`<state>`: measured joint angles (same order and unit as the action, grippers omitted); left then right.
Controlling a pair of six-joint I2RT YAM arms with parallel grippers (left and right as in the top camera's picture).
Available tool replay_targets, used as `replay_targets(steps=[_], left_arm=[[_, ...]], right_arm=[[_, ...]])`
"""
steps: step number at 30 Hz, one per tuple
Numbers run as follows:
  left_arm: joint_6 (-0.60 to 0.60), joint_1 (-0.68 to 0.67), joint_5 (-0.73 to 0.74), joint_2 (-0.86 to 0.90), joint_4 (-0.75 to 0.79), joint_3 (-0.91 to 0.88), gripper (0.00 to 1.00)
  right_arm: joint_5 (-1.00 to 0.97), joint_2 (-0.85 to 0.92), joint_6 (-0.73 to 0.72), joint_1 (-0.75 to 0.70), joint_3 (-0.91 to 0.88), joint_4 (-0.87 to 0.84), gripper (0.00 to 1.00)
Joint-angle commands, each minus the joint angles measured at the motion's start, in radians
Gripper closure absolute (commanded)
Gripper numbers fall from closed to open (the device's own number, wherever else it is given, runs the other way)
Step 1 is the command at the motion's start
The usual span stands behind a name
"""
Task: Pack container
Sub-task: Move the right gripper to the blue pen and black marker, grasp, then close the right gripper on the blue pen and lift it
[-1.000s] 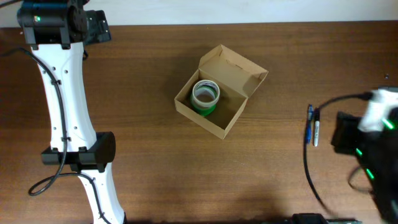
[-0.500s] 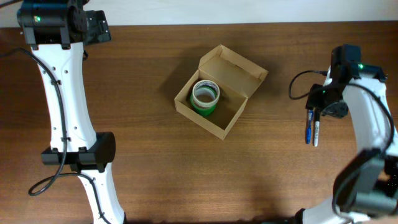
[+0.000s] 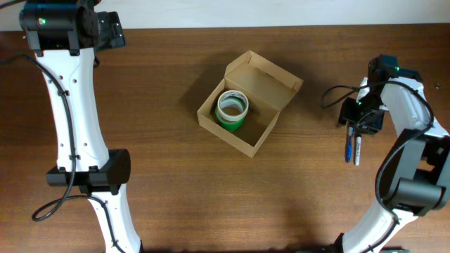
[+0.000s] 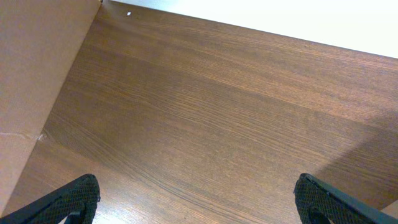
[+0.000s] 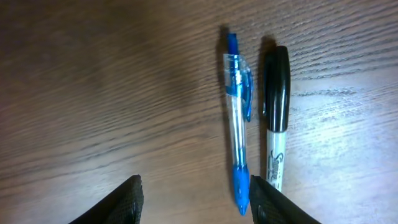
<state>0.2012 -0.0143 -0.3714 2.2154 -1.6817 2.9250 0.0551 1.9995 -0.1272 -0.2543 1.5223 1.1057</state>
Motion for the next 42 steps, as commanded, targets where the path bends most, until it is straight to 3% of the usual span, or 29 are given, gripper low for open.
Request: replay_targets(steps=[1,18,24,42], left_arm=[[-0.009,0.006,-0.003,-0.032,0.001,0.008,0.00],[-0.009,0.006,-0.003,-0.032,0.001,0.008,0.00],[-0.009,0.006,-0.003,-0.032,0.001,0.008,0.00],[-0.009,0.006,-0.003,-0.032,0.000,0.008,0.00]], right_arm=[[0.014,0.034,0.007,-0.024,0.021,-0.003,0.44],[0.012,0.131,0.018,-0.036,0.020,0.003,0.50],[0.013,0.153,0.018,-0.035,0.019,0.004,0.66],[-0.113,0.161,0.027,-0.035,0.019,-0.003,0.66]])
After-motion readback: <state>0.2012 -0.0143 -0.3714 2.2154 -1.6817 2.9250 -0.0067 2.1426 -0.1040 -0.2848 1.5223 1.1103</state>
